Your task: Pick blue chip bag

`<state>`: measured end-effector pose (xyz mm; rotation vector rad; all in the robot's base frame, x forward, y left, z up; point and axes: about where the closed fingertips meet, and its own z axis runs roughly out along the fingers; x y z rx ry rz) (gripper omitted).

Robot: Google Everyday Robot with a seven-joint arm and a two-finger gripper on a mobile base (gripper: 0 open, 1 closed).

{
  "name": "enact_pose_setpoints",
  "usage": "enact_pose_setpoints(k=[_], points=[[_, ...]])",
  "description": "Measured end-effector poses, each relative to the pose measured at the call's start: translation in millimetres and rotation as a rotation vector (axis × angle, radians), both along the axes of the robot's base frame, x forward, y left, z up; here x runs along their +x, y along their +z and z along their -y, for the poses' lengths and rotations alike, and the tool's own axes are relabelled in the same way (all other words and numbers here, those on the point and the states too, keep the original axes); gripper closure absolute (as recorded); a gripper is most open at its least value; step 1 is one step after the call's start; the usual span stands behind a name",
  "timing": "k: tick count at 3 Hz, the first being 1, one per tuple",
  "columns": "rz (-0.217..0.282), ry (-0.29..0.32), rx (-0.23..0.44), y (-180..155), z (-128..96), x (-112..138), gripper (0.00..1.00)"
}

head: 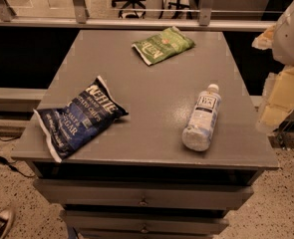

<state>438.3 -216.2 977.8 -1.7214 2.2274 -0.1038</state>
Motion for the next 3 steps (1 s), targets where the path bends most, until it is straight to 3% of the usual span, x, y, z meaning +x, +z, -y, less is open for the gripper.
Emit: enact_pose_setpoints(k=[1,2,3], points=[[-0.001,0.004,0.013,-2,-4,3,0.00],[-0.012,0.035,0.102,-14,-31,23,0.00],[-0.021,0.076,0.214,-26,-75,49,0.00]])
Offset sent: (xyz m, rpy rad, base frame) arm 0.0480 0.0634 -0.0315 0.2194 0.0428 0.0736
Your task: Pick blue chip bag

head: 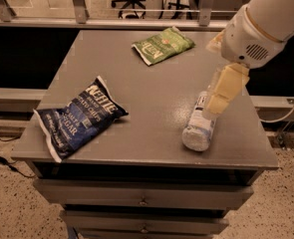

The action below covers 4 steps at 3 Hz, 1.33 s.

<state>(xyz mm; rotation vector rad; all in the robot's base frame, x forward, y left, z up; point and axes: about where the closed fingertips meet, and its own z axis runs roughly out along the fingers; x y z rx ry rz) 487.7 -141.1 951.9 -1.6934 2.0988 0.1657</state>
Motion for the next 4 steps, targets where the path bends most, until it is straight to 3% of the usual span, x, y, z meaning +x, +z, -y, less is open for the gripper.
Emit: enact_pose_setpoints(k=[2,3,4], points=[[0.030,0.105,0.196,-14,-96,34,0.00],[0.047,0.165,0.254,-27,-149,40,0.00],[0.015,0.208,0.289,-71,-205,43,0.00]])
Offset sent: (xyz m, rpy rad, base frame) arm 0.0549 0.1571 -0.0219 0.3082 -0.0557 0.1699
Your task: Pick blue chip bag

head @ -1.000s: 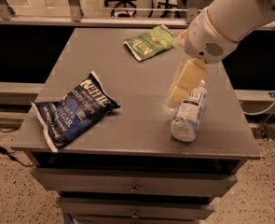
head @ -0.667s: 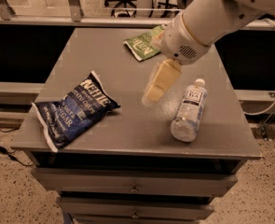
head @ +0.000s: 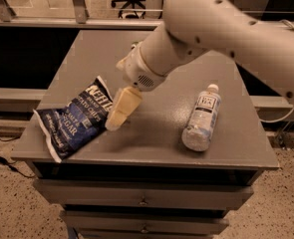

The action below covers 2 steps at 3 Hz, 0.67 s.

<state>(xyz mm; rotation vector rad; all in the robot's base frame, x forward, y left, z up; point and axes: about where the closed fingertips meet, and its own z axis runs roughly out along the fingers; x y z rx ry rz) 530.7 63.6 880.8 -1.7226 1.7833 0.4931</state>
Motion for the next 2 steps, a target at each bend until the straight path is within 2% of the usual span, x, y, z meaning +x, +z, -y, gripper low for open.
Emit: enact_pose_setpoints(k=[1,2], points=[[-0.033,0.005,0.015,-28,-25,3,0.02],[-0.072,-0.010,0.041,-47,-40,10,0.32]])
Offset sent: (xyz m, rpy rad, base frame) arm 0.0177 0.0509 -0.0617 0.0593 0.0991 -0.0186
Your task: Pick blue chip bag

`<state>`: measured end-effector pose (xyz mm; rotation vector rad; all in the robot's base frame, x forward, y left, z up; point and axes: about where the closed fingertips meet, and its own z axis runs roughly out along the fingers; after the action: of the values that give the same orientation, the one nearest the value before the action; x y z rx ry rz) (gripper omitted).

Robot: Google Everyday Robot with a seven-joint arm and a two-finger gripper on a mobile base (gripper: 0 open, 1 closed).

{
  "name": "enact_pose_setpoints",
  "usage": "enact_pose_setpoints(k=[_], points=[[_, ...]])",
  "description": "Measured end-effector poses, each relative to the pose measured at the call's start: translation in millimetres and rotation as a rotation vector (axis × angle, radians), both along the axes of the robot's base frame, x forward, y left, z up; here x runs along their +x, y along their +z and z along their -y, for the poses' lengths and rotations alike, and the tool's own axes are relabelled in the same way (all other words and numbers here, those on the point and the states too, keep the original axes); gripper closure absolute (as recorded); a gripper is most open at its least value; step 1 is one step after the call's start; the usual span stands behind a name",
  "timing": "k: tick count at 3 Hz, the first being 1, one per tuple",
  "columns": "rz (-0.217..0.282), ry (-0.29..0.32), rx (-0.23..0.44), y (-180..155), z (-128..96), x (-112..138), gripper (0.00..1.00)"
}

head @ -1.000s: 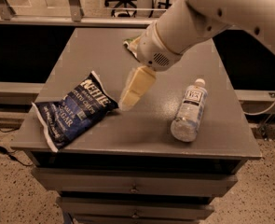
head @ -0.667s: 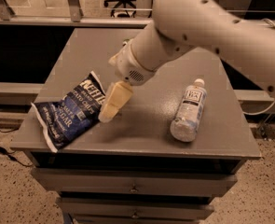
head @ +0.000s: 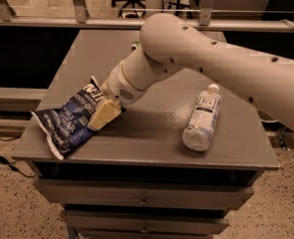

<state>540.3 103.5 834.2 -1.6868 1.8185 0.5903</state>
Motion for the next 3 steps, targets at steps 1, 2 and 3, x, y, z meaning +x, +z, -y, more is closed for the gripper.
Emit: enact_pose_setpoints(k=[1,2,3], points=[[-0.020,-0.017,0.014,-7,-3,2,0.55],[-0.030,-0.047,0.026,-7,2,6,0.78],[-0.015,-0.093,0.053,11,20,18,1.00]])
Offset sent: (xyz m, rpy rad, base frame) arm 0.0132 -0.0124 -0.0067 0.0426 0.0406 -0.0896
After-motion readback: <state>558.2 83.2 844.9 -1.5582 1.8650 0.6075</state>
